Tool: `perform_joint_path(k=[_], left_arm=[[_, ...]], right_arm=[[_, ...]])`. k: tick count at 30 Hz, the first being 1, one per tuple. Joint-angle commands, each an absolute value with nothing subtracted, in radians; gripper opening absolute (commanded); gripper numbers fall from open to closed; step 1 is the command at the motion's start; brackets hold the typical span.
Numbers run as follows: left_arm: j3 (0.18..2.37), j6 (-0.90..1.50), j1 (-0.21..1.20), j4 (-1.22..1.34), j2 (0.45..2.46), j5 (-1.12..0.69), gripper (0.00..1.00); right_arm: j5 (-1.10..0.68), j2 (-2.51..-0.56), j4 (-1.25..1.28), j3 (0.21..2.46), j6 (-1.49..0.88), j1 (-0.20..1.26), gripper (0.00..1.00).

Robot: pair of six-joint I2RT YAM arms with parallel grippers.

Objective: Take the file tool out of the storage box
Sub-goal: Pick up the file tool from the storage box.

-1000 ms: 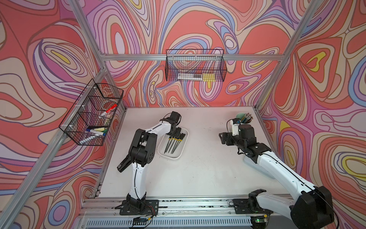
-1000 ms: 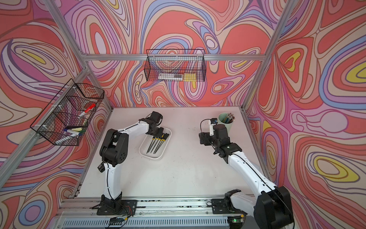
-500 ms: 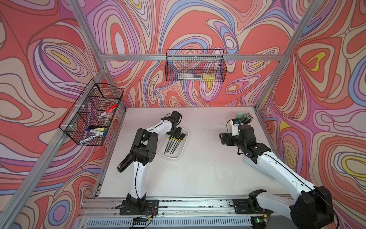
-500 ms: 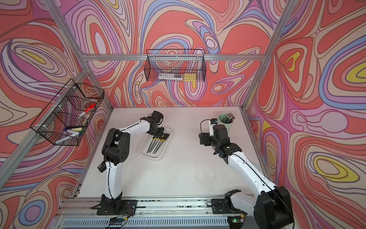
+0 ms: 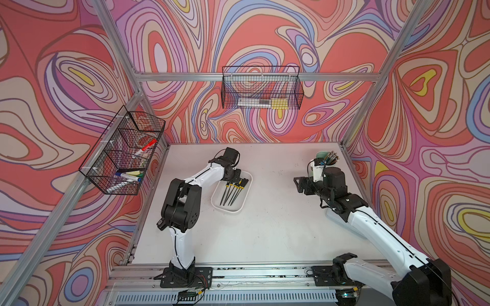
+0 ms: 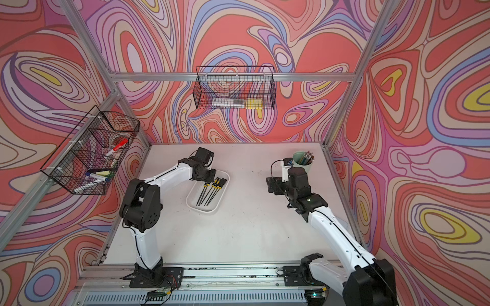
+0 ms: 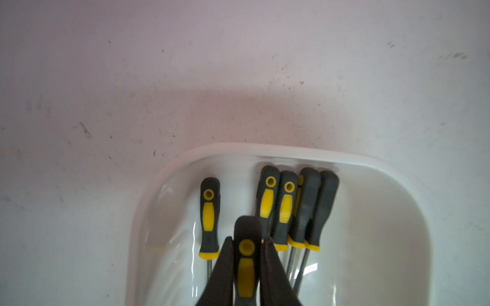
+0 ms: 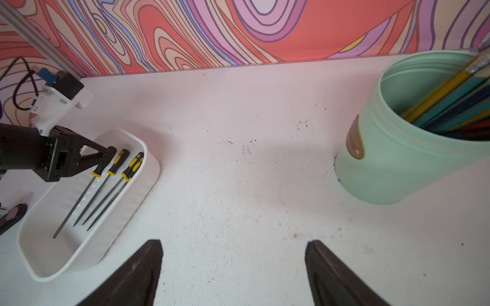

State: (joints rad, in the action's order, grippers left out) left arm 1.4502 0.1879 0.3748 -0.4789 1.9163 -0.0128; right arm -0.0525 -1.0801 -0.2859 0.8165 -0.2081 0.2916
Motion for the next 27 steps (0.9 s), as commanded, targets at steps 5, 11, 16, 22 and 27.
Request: perform_joint_path(k=[5, 11, 16, 22, 27], left_arm=[[1.313, 0.301, 0.383, -0.288, 1.683, -0.12, 0.12], [1.201, 0.463, 0.383, -0.151, 1.536, -0.169, 0.12], [1.161, 0.594, 0.383, -0.097, 1.492, -0.234, 0.12], [1.123, 0.678, 0.4, -0.048, 1.477, -0.267, 0.12], [1.09, 0.726, 0.418, -0.009, 1.462, -0.271, 0.11]], right_arm=[[-0.236, -1.032, -0.321, 0.846, -0.264, 0.302, 0.82], [-0.432, -1.035, -0.225, 0.81, -0.4, 0.34, 0.72], [-0.457, -1.085, -0.135, 0.796, -0.468, 0.447, 0.67], [-0.417, -1.192, -0.105, 0.837, -0.482, 0.583, 0.57], [-0.404, -1.281, -0.077, 0.869, -0.489, 0.652, 0.48]])
